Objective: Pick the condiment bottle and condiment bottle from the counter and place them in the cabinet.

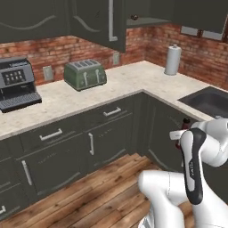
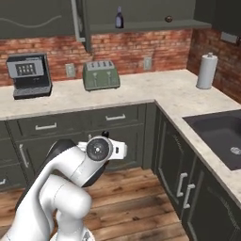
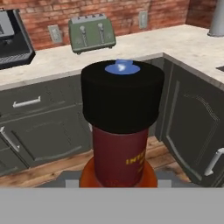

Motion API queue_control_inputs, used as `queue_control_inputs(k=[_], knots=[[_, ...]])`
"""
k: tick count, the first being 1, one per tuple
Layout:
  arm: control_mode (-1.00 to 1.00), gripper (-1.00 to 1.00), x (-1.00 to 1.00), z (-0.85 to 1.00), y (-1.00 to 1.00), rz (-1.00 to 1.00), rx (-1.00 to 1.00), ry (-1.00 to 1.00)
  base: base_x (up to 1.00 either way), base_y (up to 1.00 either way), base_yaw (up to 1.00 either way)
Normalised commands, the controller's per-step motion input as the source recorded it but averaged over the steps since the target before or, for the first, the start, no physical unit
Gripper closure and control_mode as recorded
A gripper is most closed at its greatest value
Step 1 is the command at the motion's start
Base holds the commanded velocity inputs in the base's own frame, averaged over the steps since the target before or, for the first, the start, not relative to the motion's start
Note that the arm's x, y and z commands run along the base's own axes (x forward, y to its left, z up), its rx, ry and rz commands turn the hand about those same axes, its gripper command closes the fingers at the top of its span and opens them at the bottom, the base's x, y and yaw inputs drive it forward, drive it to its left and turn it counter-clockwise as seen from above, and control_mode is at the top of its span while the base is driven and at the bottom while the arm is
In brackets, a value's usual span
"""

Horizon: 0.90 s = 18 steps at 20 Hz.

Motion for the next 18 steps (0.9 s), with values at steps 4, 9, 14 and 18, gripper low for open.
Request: queue_control_inputs(k=[4, 9, 14, 18], knots=[[1.00, 1.00, 0.00, 0.00, 0.00, 0.00, 0.00, 0.00, 0.01, -0.56, 0.19], [1.00, 1.00, 0.00, 0.00, 0.00, 0.00, 0.00, 0.00, 0.09, -0.54, 0.23], [1.00, 1.00, 0.00, 0.00, 0.00, 0.00, 0.00, 0.00, 0.04, -0.40, 0.35], [1.00, 1.00, 0.00, 0.00, 0.00, 0.00, 0.00, 0.00, 0.01, -0.38, 0.42]])
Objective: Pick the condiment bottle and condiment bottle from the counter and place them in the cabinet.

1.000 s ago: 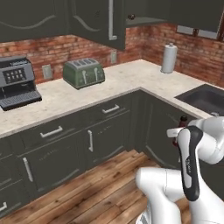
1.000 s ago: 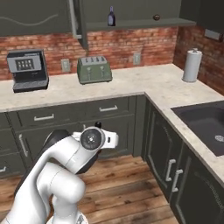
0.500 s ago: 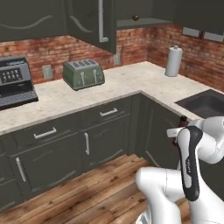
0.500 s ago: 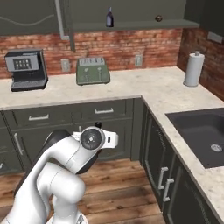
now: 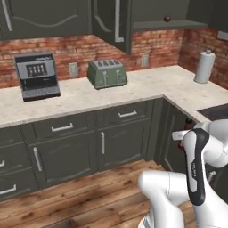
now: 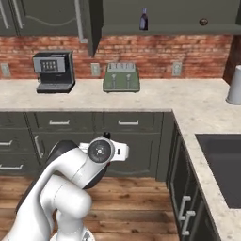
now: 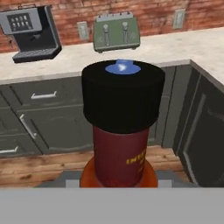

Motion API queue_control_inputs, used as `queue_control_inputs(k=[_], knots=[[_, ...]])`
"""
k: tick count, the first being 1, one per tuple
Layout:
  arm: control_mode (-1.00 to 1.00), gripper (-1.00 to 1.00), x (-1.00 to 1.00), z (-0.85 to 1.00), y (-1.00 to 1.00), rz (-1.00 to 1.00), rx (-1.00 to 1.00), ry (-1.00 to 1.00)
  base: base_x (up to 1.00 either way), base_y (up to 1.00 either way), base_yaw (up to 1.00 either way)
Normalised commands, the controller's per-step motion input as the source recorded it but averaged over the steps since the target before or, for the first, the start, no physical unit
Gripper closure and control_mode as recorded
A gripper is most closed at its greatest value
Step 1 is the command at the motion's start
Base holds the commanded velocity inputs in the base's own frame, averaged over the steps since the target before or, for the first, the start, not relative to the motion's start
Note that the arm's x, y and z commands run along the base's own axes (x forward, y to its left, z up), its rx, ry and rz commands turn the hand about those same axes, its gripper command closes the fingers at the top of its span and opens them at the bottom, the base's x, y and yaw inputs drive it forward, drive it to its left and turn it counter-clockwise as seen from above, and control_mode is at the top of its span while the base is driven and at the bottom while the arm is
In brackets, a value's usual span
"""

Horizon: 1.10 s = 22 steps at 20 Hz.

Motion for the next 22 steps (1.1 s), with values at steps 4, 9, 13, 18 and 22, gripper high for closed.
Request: queue_control_inputs(k=[4, 9, 13, 18, 22], knots=[[1.00, 1.00, 0.00, 0.00, 0.00, 0.00, 0.00, 0.00, 0.00, -0.44, 0.45], [1.00, 1.00, 0.00, 0.00, 0.00, 0.00, 0.00, 0.00, 0.00, -0.46, 0.45], [1.00, 1.00, 0.00, 0.00, 0.00, 0.00, 0.00, 0.00, 0.00, -0.48, 0.37], [1.00, 1.00, 0.00, 0.00, 0.00, 0.00, 0.00, 0.00, 0.00, -0.56, 0.22], [1.00, 1.00, 0.00, 0.00, 0.00, 0.00, 0.00, 0.00, 0.00, -0.60, 0.19]])
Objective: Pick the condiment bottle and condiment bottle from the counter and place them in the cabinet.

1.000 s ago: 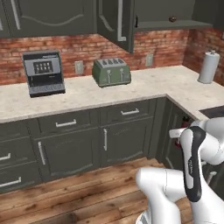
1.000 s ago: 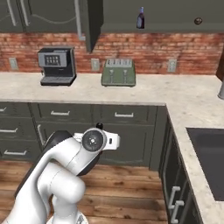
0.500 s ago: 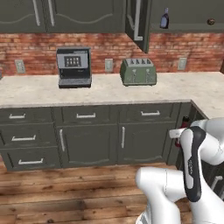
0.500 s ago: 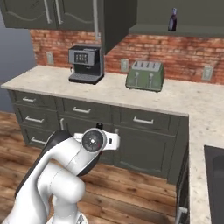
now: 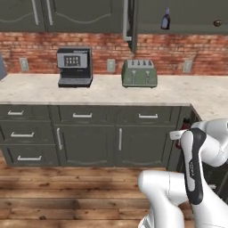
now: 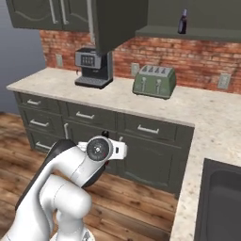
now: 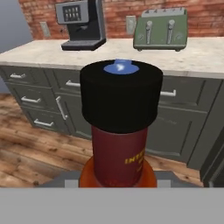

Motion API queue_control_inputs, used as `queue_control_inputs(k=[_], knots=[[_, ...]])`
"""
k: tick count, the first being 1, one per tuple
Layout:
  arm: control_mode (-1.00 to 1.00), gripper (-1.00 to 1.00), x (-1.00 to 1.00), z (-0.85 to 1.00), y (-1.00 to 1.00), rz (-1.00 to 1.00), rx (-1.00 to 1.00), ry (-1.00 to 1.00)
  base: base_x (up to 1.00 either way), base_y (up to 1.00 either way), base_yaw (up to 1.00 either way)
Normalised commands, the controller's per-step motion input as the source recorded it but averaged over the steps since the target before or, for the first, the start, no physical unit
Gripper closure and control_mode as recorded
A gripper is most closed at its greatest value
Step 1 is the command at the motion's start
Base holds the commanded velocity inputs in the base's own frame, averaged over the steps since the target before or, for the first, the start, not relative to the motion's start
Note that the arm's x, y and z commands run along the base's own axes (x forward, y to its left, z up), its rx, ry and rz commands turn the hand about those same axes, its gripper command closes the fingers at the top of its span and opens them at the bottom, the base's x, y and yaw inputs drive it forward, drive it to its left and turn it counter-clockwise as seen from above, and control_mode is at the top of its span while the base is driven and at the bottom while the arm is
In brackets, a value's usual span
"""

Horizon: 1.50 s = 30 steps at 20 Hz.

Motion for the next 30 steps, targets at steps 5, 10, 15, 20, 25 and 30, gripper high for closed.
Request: queue_control_inputs(k=[5, 10, 15, 20, 25, 30], knots=[[1.00, 1.00, 0.00, 0.00, 0.00, 0.00, 0.00, 0.00, 0.00, -0.54, 0.19], [1.00, 1.00, 0.00, 0.00, 0.00, 0.00, 0.00, 0.00, 0.00, -0.50, 0.15], [1.00, 1.00, 0.00, 0.00, 0.00, 0.00, 0.00, 0.00, 0.18, -0.51, 0.09], [1.00, 1.00, 0.00, 0.00, 0.00, 0.00, 0.00, 0.00, 0.41, -0.51, 0.02], [1.00, 1.00, 0.00, 0.00, 0.00, 0.00, 0.00, 0.00, 0.47, -0.53, 0.01], [1.00, 1.00, 0.00, 0.00, 0.00, 0.00, 0.00, 0.00, 0.69, -0.43, 0.00]])
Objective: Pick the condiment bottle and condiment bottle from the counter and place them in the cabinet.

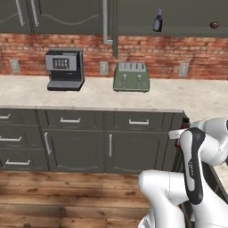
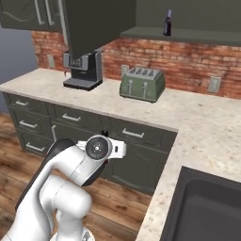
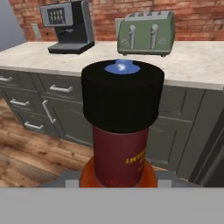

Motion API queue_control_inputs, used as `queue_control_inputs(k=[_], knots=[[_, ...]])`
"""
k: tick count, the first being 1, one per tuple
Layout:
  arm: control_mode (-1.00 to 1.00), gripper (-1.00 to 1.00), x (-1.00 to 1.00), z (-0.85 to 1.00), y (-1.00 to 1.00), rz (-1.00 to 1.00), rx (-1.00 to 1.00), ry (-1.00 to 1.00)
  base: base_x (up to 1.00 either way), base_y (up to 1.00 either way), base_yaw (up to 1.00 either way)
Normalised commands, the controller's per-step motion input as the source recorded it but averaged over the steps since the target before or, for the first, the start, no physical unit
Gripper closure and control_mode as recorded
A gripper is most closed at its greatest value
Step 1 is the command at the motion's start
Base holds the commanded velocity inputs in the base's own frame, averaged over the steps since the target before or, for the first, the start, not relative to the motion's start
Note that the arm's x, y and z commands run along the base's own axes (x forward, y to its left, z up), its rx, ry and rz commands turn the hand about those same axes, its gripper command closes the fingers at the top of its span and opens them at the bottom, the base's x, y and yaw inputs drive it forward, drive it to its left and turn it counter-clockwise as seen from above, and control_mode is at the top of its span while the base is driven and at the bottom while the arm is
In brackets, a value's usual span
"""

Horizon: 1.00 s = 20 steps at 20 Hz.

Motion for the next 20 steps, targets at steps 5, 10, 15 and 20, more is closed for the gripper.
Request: queue_control_inputs(k=[5, 10, 15, 20], knots=[[1.00, 1.00, 0.00, 0.00, 0.00, 0.00, 0.00, 0.00, 0.77, -0.37, 0.00], [1.00, 1.00, 0.00, 0.00, 0.00, 0.00, 0.00, 0.00, 0.55, -0.31, 0.00], [1.00, 1.00, 0.00, 0.00, 0.00, 0.00, 0.00, 0.00, 0.56, -0.31, 0.00], [1.00, 1.00, 0.00, 0.00, 0.00, 0.00, 0.00, 0.00, 0.40, -0.26, 0.01]])
